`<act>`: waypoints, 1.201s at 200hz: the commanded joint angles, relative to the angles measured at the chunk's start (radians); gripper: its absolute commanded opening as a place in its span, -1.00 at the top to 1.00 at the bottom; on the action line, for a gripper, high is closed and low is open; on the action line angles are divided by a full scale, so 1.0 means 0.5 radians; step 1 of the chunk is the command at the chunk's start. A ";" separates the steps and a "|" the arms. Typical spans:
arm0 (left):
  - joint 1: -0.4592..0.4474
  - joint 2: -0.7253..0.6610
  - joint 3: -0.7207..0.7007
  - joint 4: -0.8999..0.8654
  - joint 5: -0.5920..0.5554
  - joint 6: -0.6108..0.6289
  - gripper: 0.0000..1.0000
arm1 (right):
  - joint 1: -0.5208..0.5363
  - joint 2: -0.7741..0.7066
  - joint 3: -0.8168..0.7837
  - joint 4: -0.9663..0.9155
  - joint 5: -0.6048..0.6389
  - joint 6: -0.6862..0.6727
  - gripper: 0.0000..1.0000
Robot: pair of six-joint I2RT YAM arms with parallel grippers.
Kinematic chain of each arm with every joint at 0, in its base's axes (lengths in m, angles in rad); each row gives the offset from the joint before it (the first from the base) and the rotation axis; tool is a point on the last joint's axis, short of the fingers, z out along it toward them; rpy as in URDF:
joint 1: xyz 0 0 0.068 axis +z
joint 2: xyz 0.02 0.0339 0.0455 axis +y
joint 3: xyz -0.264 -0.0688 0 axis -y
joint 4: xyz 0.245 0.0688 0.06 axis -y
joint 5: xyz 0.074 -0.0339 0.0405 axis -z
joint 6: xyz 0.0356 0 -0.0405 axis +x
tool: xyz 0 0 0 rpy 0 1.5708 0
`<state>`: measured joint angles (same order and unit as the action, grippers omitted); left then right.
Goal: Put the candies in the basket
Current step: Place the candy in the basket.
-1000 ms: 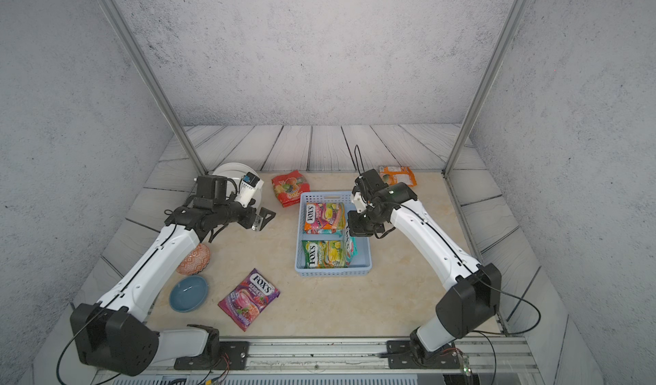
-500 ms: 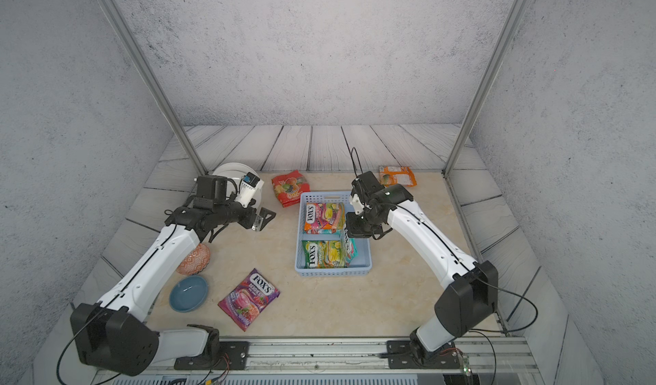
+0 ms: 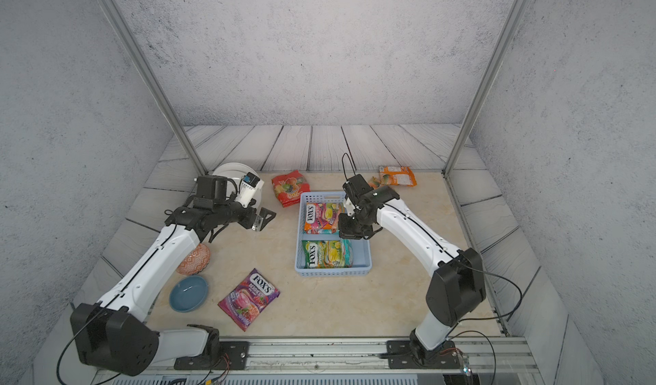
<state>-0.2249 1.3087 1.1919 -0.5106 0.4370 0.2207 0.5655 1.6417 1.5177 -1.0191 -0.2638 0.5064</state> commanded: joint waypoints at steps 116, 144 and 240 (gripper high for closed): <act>0.004 -0.011 0.036 -0.005 0.043 -0.006 -0.97 | 0.183 0.463 0.471 -0.019 -0.193 -0.013 1.00; 0.001 -0.010 0.013 0.023 0.039 -0.001 -0.97 | 0.203 0.523 0.524 0.036 -0.255 0.010 0.59; -0.001 -0.025 0.015 0.009 0.019 0.010 -0.97 | 0.186 0.457 0.289 -0.047 0.294 -0.260 -0.06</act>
<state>-0.2249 1.3083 1.1908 -0.5144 0.4419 0.2203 0.6643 1.8889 1.7252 -1.0233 -0.2100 0.4313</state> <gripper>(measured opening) 0.985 0.497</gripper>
